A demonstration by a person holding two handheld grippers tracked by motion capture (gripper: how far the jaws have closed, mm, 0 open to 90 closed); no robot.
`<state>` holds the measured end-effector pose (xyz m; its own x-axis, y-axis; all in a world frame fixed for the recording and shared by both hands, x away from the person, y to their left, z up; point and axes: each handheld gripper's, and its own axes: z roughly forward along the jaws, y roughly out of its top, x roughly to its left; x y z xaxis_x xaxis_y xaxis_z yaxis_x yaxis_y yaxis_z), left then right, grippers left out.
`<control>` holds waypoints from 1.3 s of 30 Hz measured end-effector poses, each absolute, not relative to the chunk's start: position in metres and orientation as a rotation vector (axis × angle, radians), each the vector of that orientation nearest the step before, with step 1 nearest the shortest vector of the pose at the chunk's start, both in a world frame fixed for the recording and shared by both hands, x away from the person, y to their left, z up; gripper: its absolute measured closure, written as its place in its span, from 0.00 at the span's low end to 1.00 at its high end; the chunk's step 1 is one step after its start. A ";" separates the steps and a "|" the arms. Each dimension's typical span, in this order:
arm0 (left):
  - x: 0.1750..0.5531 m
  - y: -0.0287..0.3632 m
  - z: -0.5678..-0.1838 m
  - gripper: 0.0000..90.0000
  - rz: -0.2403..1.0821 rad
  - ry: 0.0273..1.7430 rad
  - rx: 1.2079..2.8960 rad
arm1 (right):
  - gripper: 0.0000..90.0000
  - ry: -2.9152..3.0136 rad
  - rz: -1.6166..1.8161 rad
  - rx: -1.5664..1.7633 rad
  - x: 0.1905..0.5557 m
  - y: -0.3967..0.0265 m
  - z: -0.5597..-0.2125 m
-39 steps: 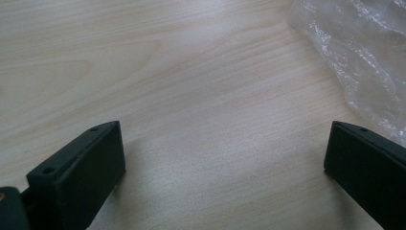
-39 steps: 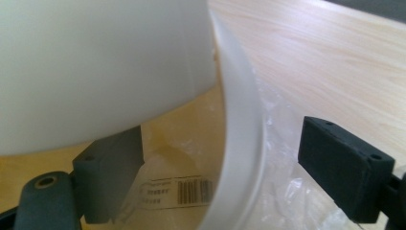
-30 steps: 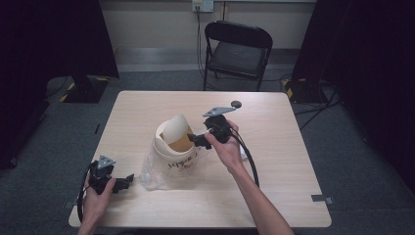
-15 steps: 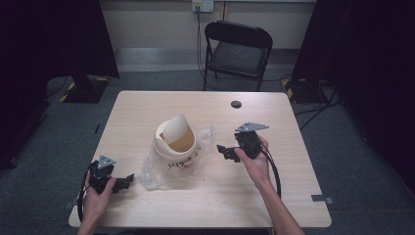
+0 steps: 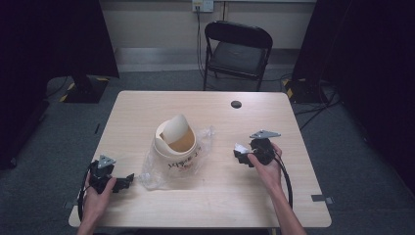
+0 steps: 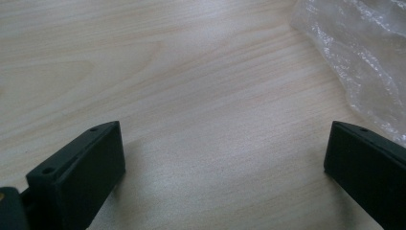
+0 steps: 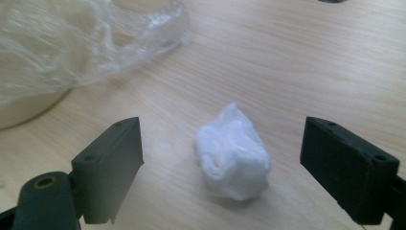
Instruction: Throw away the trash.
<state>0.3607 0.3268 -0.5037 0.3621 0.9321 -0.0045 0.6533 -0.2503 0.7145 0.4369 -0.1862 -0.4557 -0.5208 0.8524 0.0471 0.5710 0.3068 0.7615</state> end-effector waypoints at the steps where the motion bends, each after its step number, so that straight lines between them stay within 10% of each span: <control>1: 0.361 0.327 -0.504 0.00 0.569 1.372 1.995 | 0.15 2.216 1.060 1.278 0.438 -0.188 -0.457; 26: 0.363 0.326 -0.504 0.00 0.576 1.383 1.991 | 0.29 2.285 1.012 1.290 0.450 -0.189 -0.489; 39: 0.363 0.326 -0.504 0.00 0.576 1.384 1.990 | 0.75 2.227 1.017 1.311 0.450 -0.192 -0.493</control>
<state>0.3625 0.3259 -0.5037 0.3499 0.9368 -0.0047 0.6571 -0.2418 0.7140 0.4498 -0.1922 -0.4932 -0.5030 0.8629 0.0484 0.6018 0.3095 0.7362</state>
